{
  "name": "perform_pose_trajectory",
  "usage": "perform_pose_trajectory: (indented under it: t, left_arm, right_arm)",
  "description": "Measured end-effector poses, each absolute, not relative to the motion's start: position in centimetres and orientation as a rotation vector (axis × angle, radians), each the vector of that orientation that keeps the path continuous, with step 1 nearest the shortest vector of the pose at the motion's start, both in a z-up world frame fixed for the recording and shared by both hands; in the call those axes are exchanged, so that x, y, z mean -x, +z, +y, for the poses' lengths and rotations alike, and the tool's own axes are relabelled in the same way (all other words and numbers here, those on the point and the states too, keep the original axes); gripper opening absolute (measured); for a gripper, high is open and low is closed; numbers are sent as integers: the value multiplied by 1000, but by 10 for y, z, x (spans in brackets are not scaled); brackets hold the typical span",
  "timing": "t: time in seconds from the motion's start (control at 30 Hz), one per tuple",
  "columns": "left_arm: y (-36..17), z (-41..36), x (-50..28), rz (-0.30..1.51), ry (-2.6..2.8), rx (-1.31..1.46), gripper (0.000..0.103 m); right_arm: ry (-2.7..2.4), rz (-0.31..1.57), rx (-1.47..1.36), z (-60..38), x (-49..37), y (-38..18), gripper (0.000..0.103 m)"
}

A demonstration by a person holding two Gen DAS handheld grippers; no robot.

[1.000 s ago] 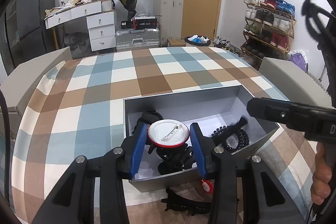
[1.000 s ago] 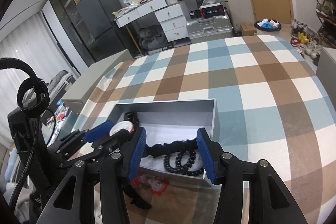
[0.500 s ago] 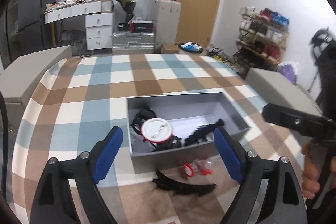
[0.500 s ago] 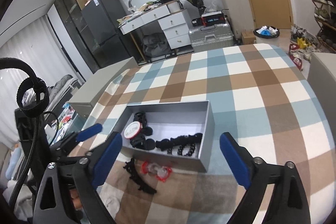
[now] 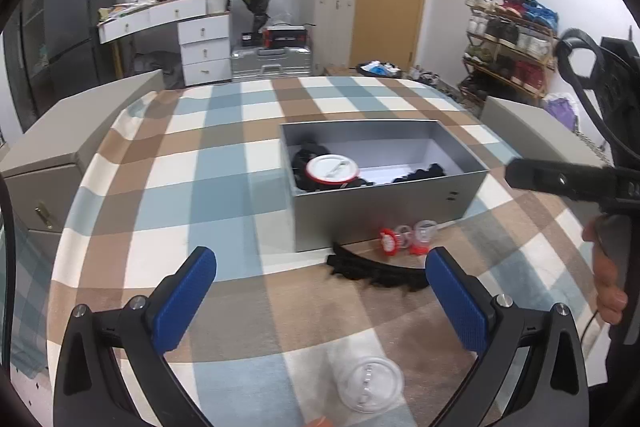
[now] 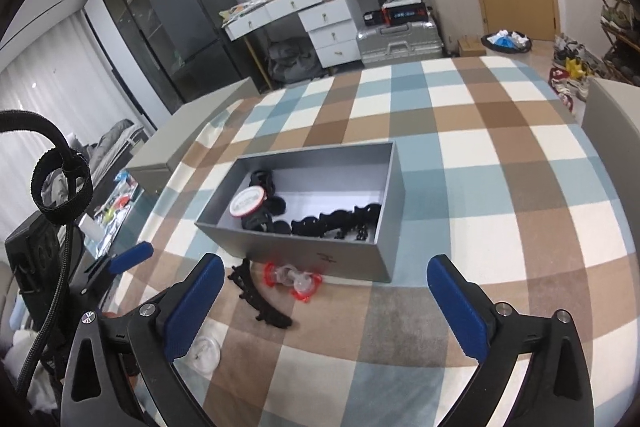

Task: Organize jewelry
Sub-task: 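Lift both open tools out of the box and back away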

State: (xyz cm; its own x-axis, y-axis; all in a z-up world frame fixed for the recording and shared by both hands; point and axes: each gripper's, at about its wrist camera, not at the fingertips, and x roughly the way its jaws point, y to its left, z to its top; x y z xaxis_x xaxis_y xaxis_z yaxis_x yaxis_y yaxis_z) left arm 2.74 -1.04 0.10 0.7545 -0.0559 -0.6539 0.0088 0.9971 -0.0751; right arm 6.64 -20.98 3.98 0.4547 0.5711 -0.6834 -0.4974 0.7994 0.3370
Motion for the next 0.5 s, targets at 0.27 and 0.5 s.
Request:
perform_pose_trajectory:
  t: [0.27, 0.5]
  left_arm:
    - [-12, -13, -26, 783, -55, 31, 102]
    - [-16, -17, -23, 800, -50, -19, 102]
  right_arm:
    - [700, 949, 62, -182, -60, 12, 102]
    - [723, 952, 83, -172, -55, 5, 102]
